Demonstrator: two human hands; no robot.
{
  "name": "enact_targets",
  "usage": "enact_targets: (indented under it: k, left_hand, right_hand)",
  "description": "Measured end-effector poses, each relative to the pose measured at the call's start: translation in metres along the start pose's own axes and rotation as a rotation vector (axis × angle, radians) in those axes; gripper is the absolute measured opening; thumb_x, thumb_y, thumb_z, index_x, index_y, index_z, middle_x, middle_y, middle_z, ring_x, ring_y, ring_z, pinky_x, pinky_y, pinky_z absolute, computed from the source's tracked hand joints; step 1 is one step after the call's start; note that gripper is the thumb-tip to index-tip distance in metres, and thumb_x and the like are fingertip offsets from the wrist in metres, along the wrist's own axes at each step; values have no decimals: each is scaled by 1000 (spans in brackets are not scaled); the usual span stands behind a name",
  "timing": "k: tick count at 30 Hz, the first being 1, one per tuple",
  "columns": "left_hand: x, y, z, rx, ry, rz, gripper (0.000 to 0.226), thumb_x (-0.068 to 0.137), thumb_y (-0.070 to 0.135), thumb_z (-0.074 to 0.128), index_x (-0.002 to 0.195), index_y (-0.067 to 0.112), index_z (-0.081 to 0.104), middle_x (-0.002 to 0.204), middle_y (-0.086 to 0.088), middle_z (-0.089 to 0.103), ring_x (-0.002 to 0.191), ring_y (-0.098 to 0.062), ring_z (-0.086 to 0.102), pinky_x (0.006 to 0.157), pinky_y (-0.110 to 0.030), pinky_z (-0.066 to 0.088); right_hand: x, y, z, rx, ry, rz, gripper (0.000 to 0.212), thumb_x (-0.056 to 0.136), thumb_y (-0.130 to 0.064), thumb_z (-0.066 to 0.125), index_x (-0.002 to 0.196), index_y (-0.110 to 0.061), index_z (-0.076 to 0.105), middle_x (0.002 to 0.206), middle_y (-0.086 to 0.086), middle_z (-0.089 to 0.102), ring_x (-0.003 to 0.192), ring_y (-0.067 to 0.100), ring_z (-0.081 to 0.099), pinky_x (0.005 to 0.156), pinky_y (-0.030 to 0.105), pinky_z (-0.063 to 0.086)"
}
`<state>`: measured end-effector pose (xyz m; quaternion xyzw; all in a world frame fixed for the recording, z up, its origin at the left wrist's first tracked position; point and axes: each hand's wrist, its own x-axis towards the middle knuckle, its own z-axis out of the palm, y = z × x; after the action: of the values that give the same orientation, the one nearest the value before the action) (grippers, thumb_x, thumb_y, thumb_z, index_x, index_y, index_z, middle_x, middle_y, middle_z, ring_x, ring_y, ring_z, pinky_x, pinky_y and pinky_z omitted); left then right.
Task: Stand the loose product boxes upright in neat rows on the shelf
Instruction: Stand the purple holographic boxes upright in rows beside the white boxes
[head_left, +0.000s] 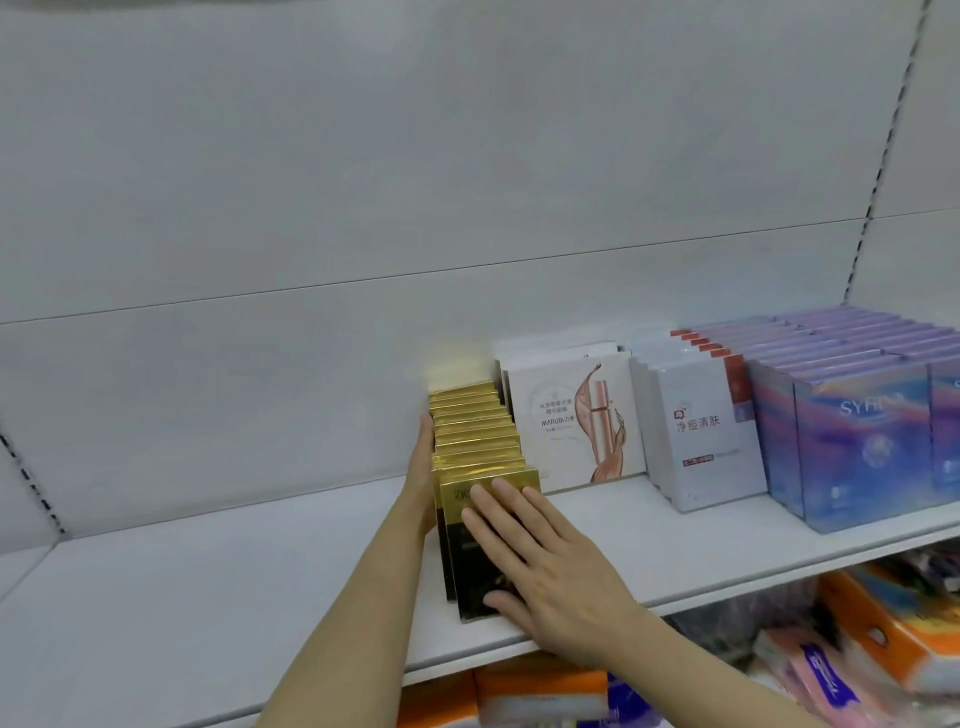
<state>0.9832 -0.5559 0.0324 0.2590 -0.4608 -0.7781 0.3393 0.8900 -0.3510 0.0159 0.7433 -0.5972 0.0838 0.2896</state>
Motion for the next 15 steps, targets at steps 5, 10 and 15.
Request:
enact_targets:
  k: [5, 10, 15]
  left_hand:
    - [7, 4, 0, 94, 62, 29, 74, 98, 67, 22, 121, 13, 67, 119, -17, 70, 111, -31, 67, 102, -46, 47]
    - [-4, 3, 23, -98, 124, 52, 78, 92, 65, 39, 137, 2, 54, 139, -26, 53, 129, -42, 51, 110, -57, 38]
    - [-16, 2, 30, -116, 214, 96, 52, 96, 55, 41, 111, 10, 63, 123, -19, 60, 111, -34, 61, 96, -51, 51]
  right_hand:
    - [-6, 15, 4, 7, 7, -29, 74, 99, -56, 36, 156, -15, 11, 164, 7, 1, 150, 24, 1, 118, 41, 10]
    - [-7, 10, 8, 39, 17, 3, 73, 100, -54, 35, 156, -14, 10, 163, 8, 1, 150, 26, 1, 118, 43, 10]
    - [-6, 9, 8, 49, 27, -1, 74, 100, -53, 36, 156, -13, 10, 163, 9, 0, 150, 27, 1, 118, 43, 10]
